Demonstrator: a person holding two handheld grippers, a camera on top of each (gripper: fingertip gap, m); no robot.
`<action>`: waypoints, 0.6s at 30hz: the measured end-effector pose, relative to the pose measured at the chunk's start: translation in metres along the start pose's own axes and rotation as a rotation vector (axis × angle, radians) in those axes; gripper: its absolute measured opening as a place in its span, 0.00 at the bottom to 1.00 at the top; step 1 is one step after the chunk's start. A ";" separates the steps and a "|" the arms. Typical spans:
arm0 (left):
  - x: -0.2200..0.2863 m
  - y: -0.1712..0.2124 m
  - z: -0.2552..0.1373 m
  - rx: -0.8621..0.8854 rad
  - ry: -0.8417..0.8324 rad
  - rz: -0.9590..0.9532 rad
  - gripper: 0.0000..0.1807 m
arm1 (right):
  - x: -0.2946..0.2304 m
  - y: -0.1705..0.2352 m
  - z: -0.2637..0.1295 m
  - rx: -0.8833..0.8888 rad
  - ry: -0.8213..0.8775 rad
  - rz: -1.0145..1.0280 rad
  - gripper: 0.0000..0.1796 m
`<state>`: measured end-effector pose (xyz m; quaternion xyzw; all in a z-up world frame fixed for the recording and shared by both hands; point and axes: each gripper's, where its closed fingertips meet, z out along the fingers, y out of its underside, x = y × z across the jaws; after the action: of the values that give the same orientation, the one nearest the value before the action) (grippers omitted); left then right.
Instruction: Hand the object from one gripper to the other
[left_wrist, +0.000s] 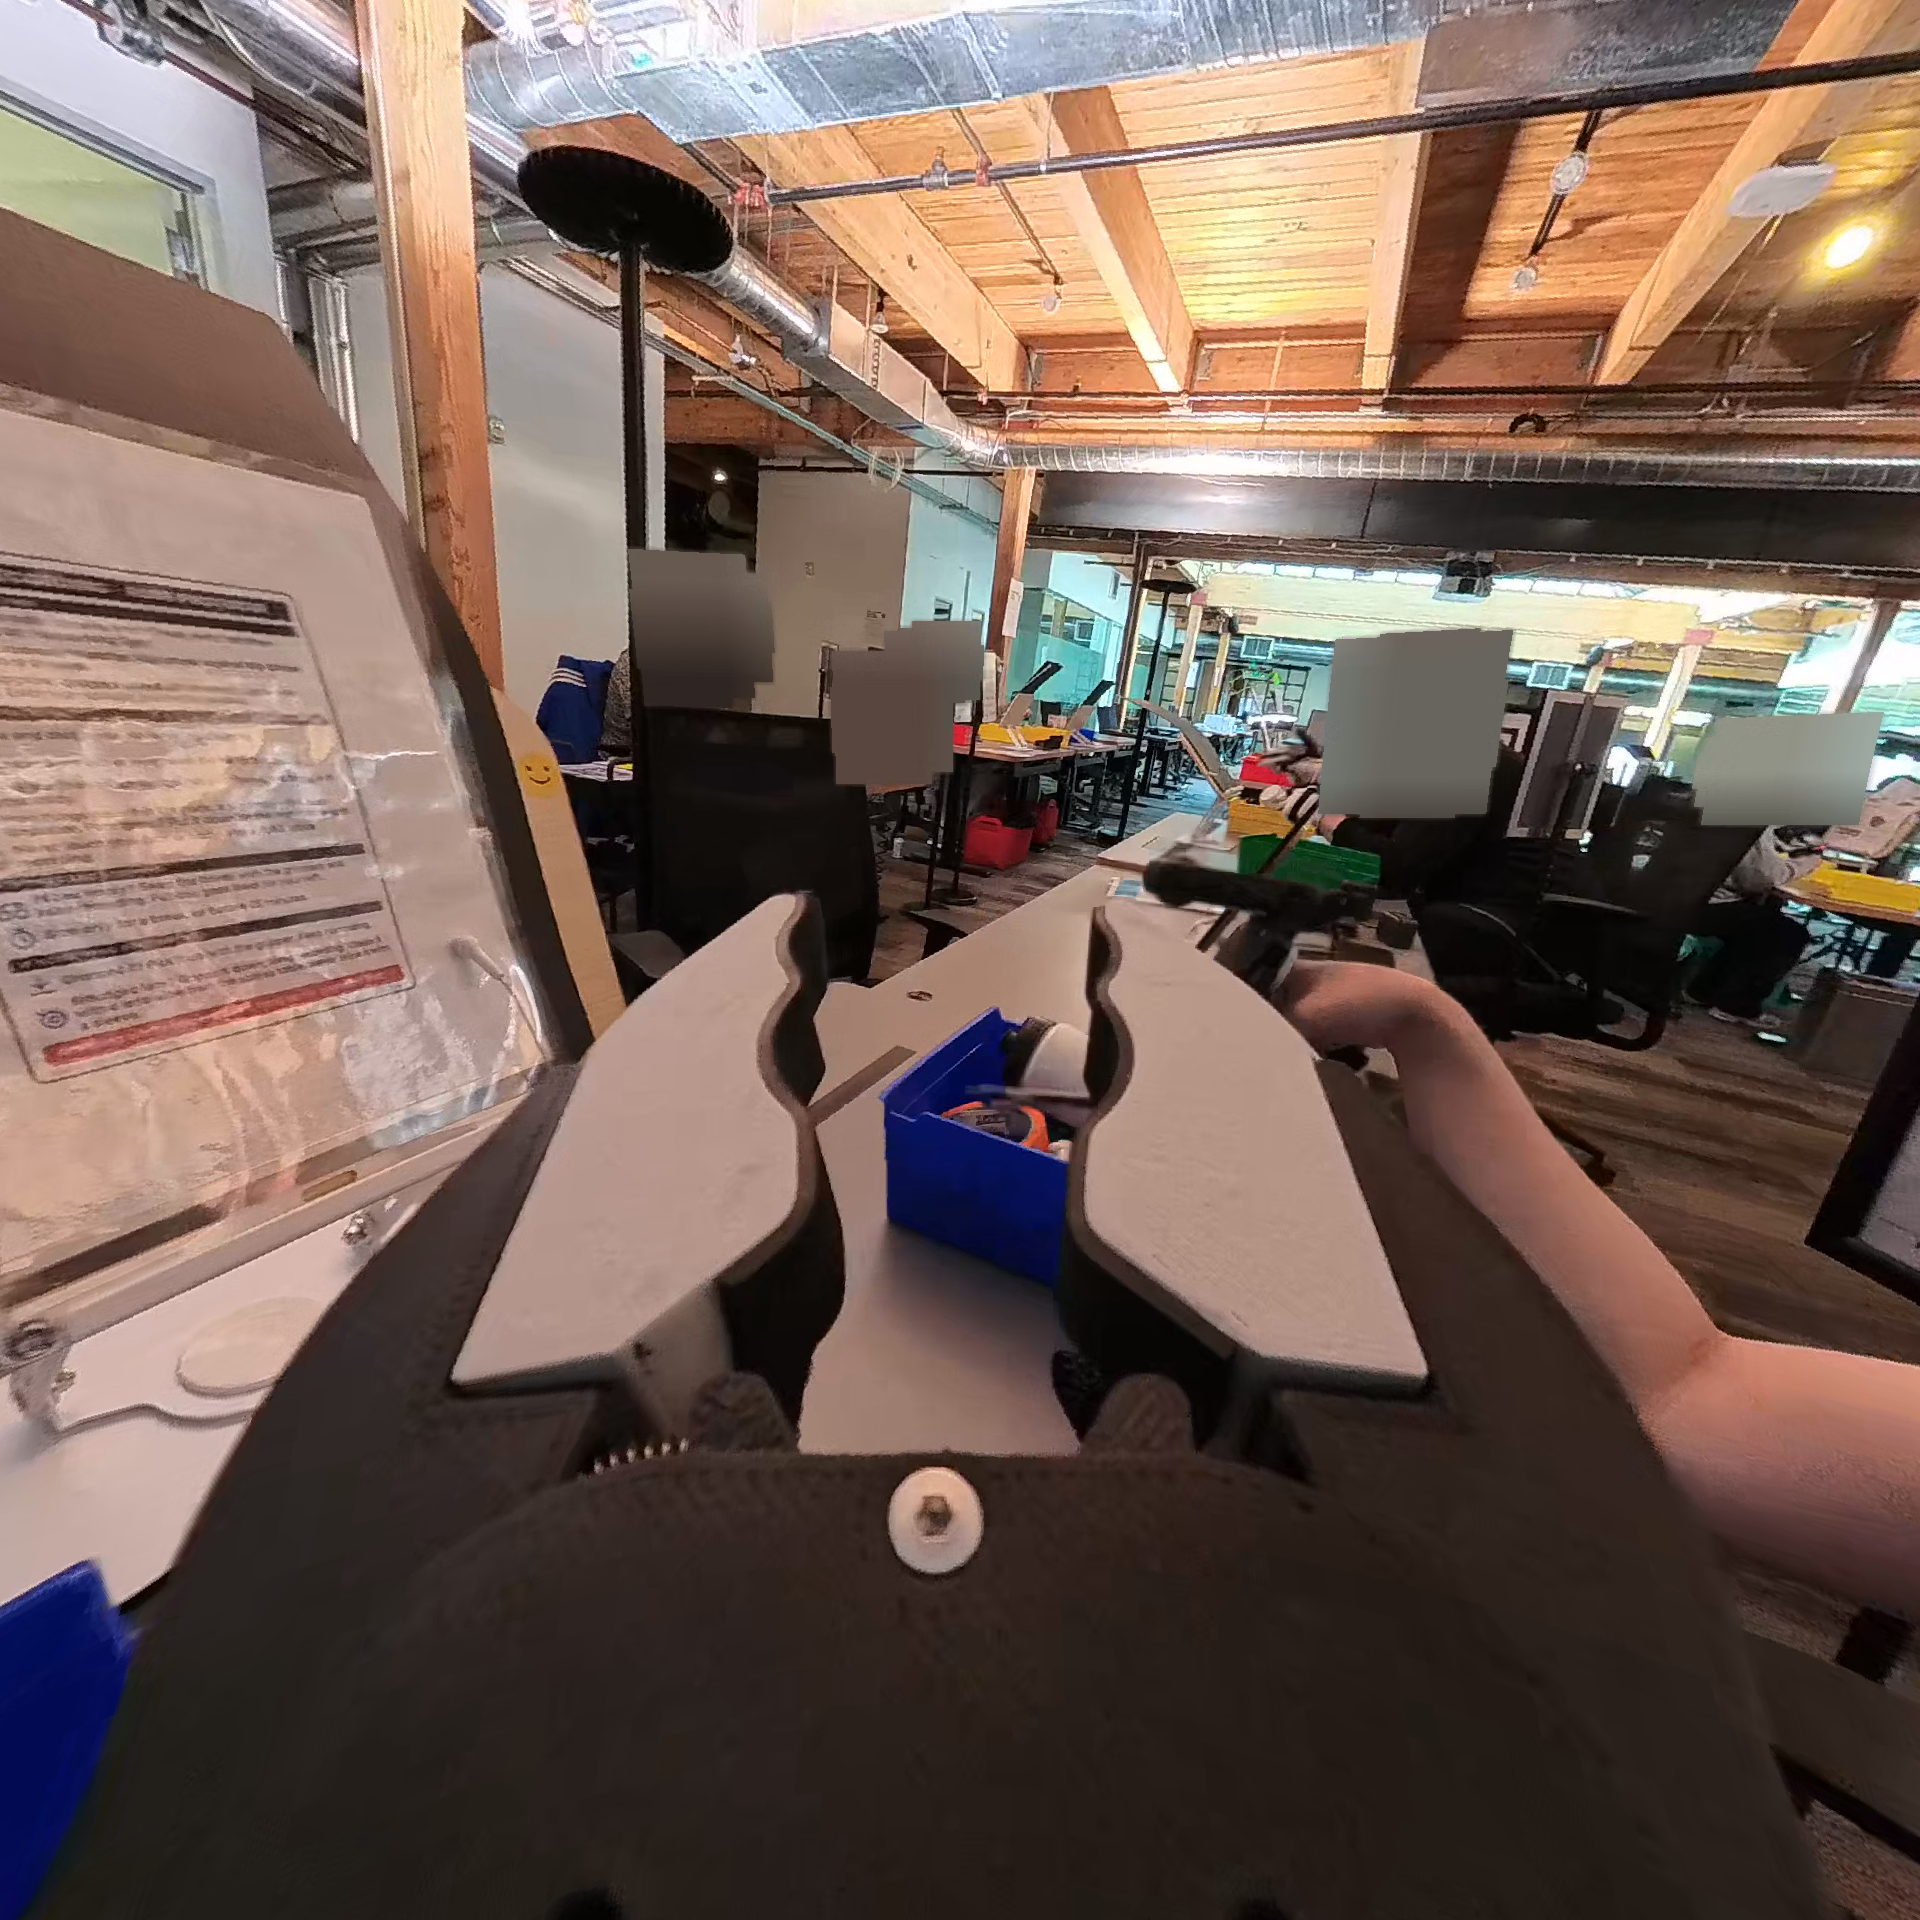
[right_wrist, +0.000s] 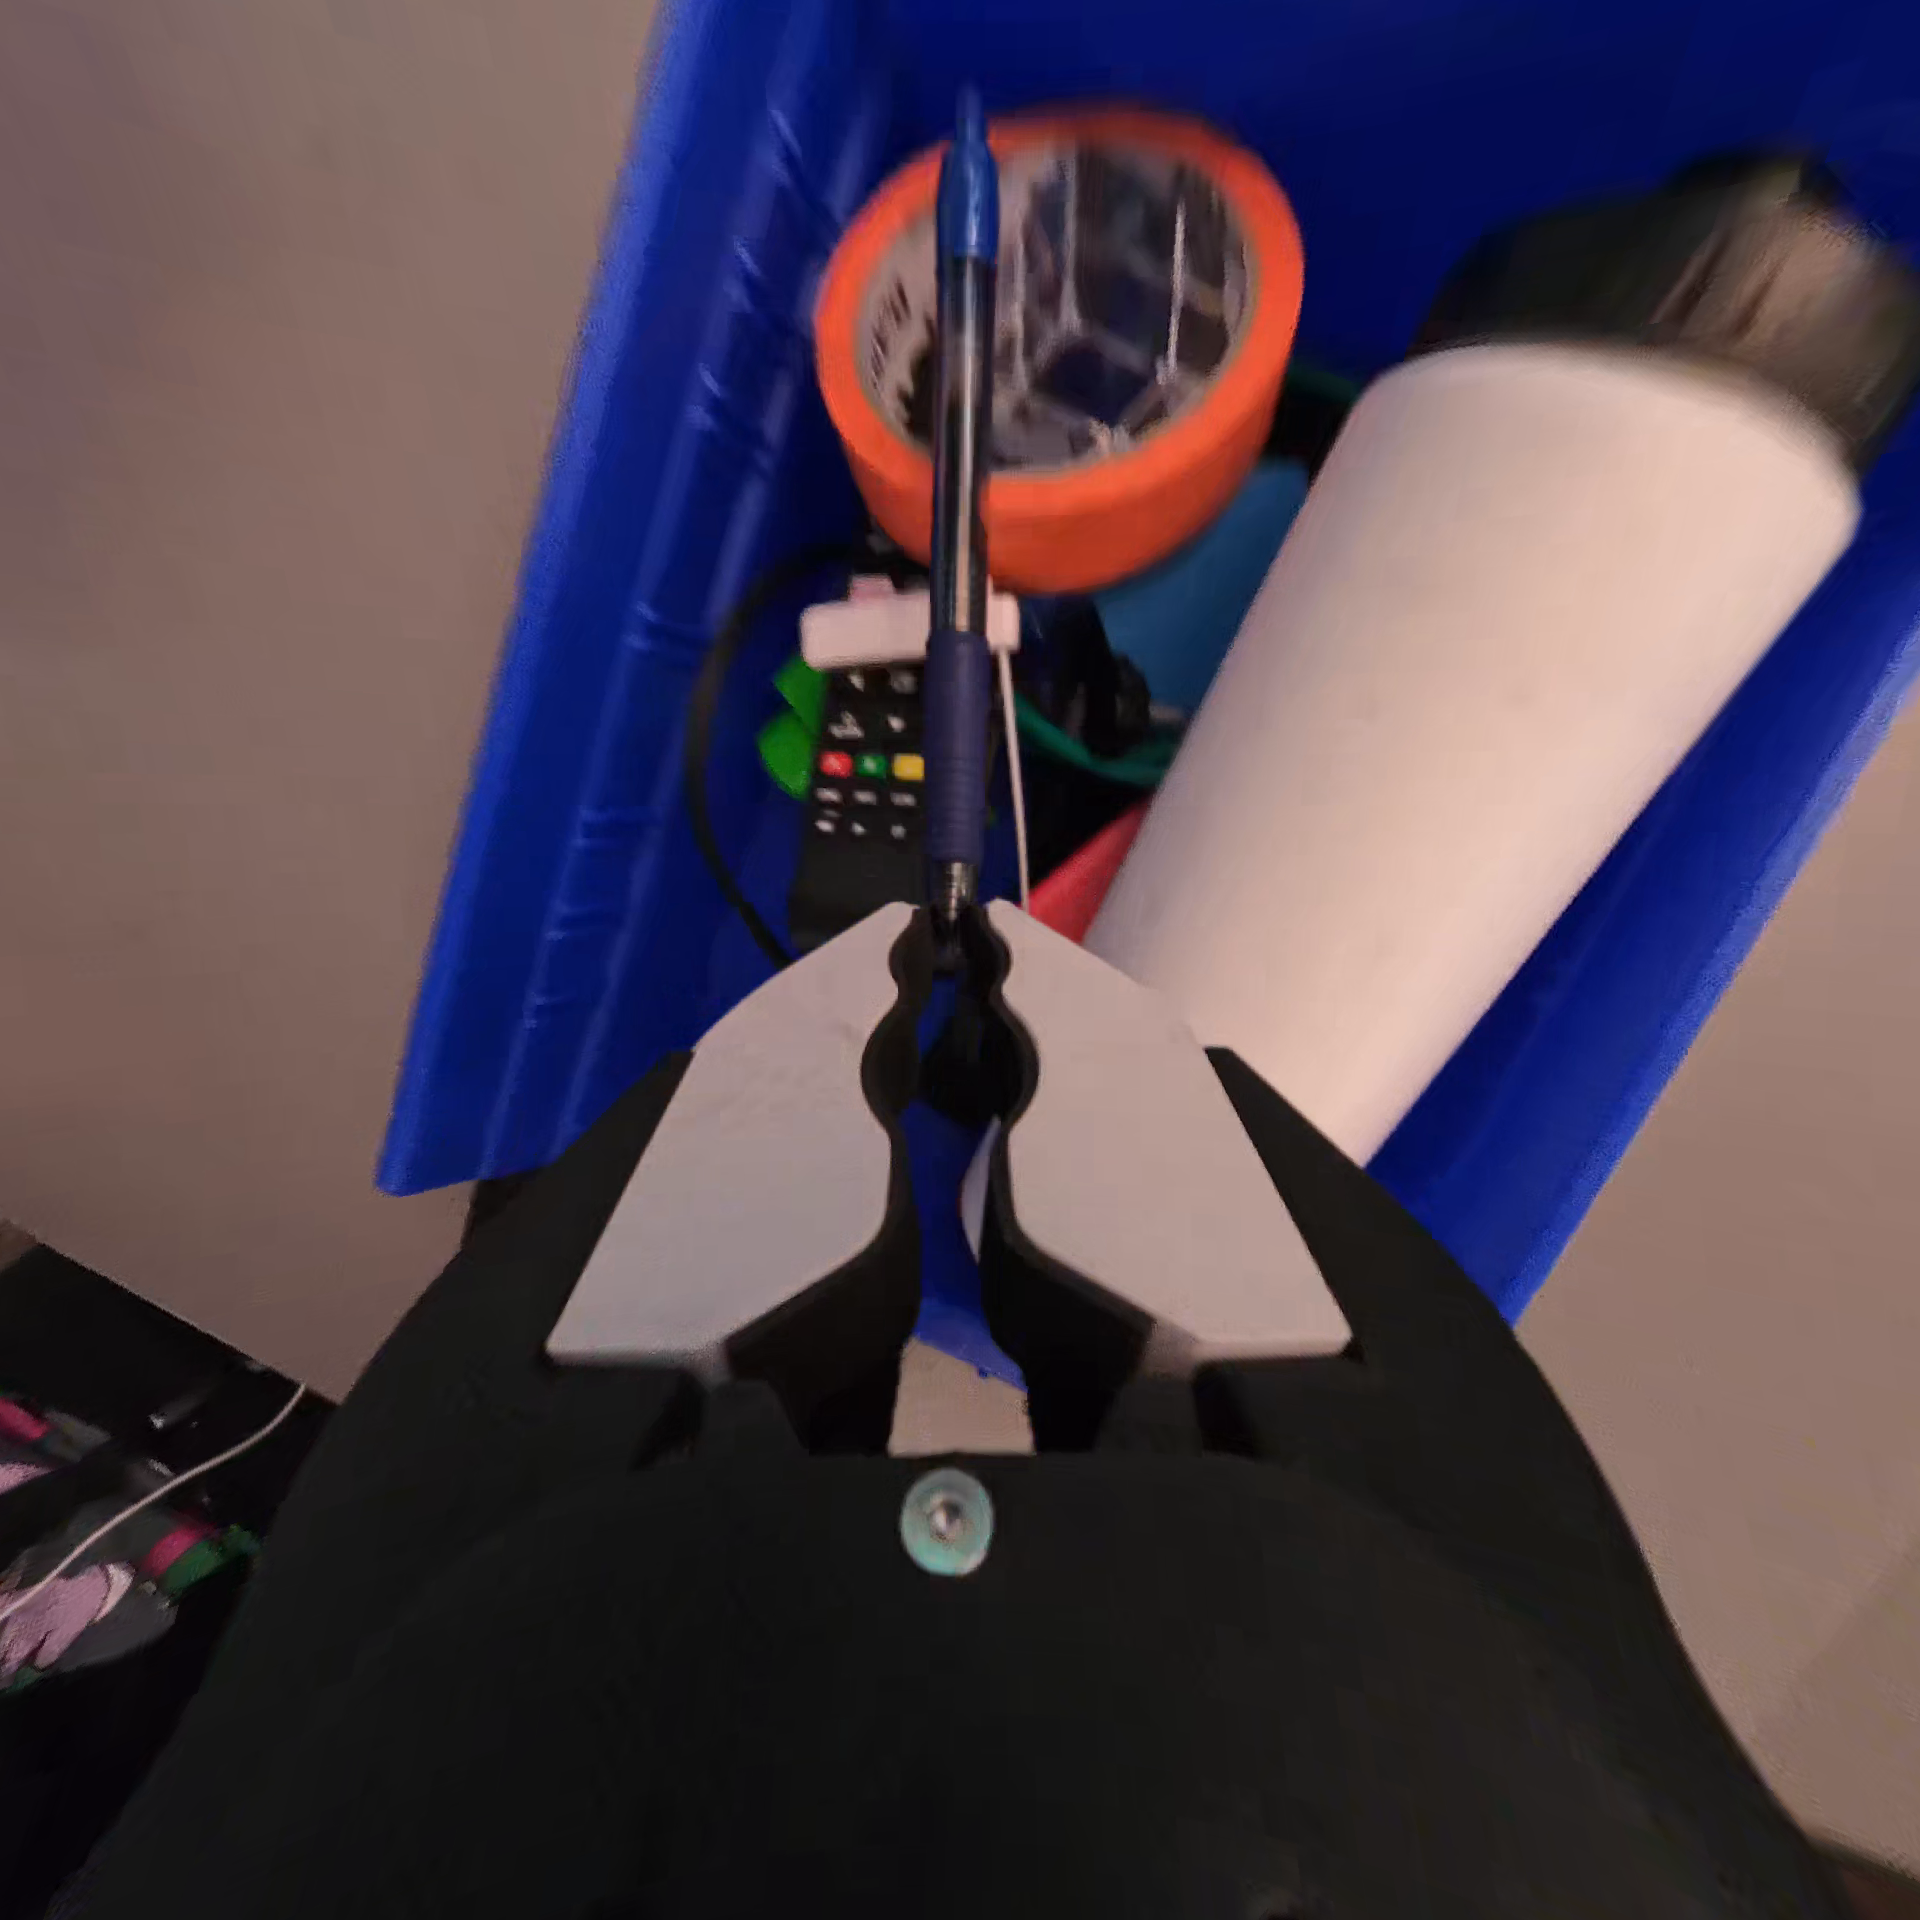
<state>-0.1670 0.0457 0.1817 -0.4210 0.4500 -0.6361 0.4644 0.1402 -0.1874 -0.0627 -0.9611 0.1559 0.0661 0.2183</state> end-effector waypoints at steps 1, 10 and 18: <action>-0.004 0.000 -0.003 -0.010 -0.024 0.004 0.26 | 0.002 0.006 0.008 -0.060 0.016 0.009 0.05; -0.115 0.044 -0.100 -0.528 -0.651 0.129 0.25 | 0.003 -0.007 0.005 -0.051 0.120 -0.011 0.15; -0.174 0.175 -0.208 -1.266 -0.936 -0.259 0.14 | -0.018 -0.041 -0.042 0.221 0.164 -0.086 0.15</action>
<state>-0.2907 0.2237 -0.0574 -0.8771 0.4316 -0.0659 0.2002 0.1392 -0.1655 -0.0052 -0.9391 0.1380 -0.0398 0.3121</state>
